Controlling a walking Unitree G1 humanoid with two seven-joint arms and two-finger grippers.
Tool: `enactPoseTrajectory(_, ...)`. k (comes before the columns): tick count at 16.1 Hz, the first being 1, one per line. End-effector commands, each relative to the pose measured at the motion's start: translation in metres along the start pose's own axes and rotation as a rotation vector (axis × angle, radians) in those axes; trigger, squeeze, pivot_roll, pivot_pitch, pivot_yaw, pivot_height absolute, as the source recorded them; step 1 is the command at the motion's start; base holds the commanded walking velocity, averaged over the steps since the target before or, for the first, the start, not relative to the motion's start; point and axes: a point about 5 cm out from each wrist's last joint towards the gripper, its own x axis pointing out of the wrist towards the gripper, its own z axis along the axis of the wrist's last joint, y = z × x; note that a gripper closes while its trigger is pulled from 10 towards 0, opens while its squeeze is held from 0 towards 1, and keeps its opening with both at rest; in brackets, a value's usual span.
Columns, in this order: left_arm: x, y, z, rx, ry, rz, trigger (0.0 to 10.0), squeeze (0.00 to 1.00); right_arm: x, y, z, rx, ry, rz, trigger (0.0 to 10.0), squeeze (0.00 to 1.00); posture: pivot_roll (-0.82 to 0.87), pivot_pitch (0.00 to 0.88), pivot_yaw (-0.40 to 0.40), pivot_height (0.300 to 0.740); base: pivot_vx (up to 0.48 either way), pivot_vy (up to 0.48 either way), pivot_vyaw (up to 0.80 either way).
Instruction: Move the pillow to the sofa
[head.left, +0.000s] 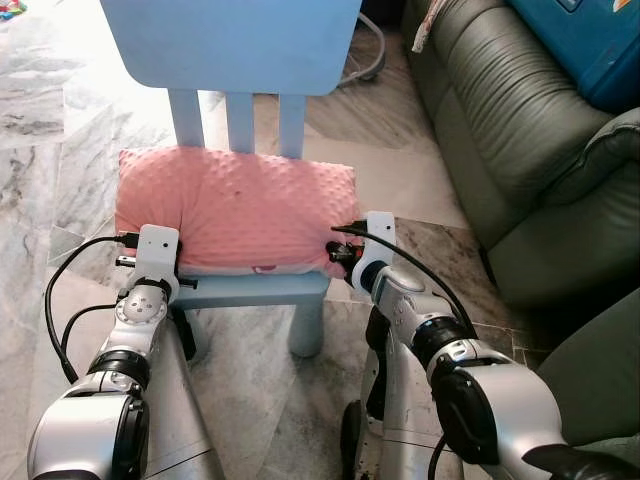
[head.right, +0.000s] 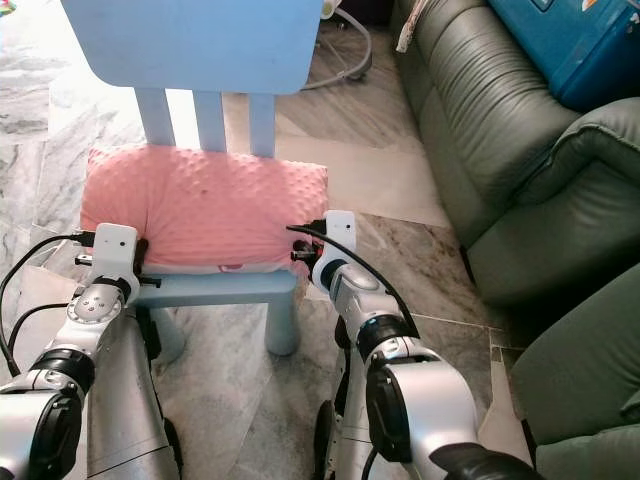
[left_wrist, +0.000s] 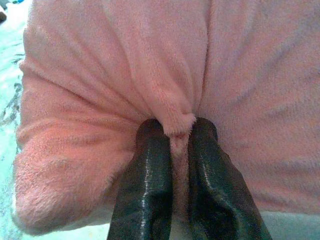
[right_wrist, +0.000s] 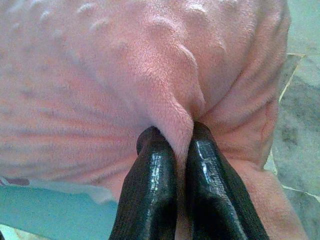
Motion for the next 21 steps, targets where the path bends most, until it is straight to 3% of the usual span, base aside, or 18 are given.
enactPoseTrajectory(1,-0.003,-0.004,-0.013,-0.011,0.071,-0.013,0.0,0.00,-0.003,-0.013,0.006,0.020,-0.015,-0.054,0.0,0.00,0.04,0.051,-0.146,0.386,0.000,0.000,0.00)
enactPoseTrajectory(3,0.000,-0.004,-0.006,-0.030,0.055,-0.017,0.0,0.00,-0.003,-0.016,0.012,0.023,-0.022,-0.069,0.0,0.00,0.04,0.001,-0.144,0.386,0.000,0.000,0.00)
enactPoseTrajectory(8,0.009,-0.008,0.021,-0.095,-0.037,-0.044,0.0,0.00,-0.008,-0.031,0.033,-0.072,-0.094,-0.132,0.0,0.00,0.05,0.000,-0.116,0.386,0.000,0.000,0.00)
enactPoseTrajectory(12,0.010,-0.001,0.034,-0.105,-0.120,-0.033,0.0,0.00,-0.015,-0.041,0.044,-0.150,-0.168,-0.113,0.0,0.00,0.07,0.000,-0.084,0.386,0.000,0.000,0.00)
enactPoseTrajectory(14,0.006,0.005,0.039,-0.137,-0.183,-0.018,0.0,0.00,-0.025,-0.052,0.044,-0.133,-0.234,-0.099,0.0,0.00,0.08,0.000,-0.071,0.386,0.000,0.000,0.00)
enactPoseTrajectory(16,-0.002,0.001,0.039,-0.126,-0.230,-0.035,0.0,0.00,-0.036,-0.058,0.043,-0.192,-0.312,-0.105,0.0,0.00,0.06,0.000,-0.052,0.386,0.000,0.000,0.00)
enactPoseTrajectory(17,-0.012,-0.003,0.032,-0.101,-0.253,-0.062,0.0,0.00,-0.048,-0.061,0.042,-0.241,-0.395,-0.127,0.0,0.00,0.07,0.000,-0.055,0.386,0.000,0.000,0.00)
enactPoseTrajectory(21,-0.049,-0.006,-0.004,-0.149,-0.219,-0.122,0.0,0.00,-0.084,-0.084,0.014,-0.200,-0.474,-0.350,0.0,0.00,0.07,0.000,-0.064,0.386,0.000,0.000,0.00)
